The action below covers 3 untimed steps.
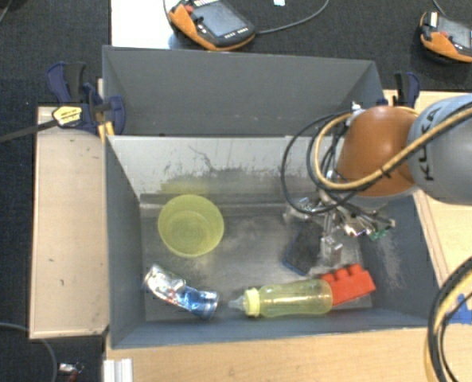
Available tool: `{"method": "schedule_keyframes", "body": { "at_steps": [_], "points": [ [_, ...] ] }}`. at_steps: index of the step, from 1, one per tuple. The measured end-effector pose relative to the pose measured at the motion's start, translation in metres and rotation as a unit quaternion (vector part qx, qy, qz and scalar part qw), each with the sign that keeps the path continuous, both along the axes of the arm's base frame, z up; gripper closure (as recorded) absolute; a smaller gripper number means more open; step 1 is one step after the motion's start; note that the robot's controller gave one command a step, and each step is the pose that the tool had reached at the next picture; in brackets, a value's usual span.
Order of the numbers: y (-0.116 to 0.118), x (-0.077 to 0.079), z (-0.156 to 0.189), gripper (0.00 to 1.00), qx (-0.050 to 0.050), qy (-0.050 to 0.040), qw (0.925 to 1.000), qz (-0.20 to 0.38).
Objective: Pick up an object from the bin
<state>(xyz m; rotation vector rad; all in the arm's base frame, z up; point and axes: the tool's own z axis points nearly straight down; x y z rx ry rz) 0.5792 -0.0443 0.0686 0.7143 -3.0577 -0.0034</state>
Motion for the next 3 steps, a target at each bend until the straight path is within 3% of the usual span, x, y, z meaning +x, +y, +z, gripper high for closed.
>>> {"method": "schedule_keyframes", "body": {
  "at_steps": [1,2,3],
  "points": [
    [-0.006,-0.014,0.060,0.00,-0.001,-0.0056,0.9997,0.026],
    [0.003,0.008,0.032,0.00,0.001,-0.0014,0.9903,0.139],
    [-0.003,-0.007,0.002,0.00,-0.002,-0.0063,0.9743,0.225]
  ]
}}
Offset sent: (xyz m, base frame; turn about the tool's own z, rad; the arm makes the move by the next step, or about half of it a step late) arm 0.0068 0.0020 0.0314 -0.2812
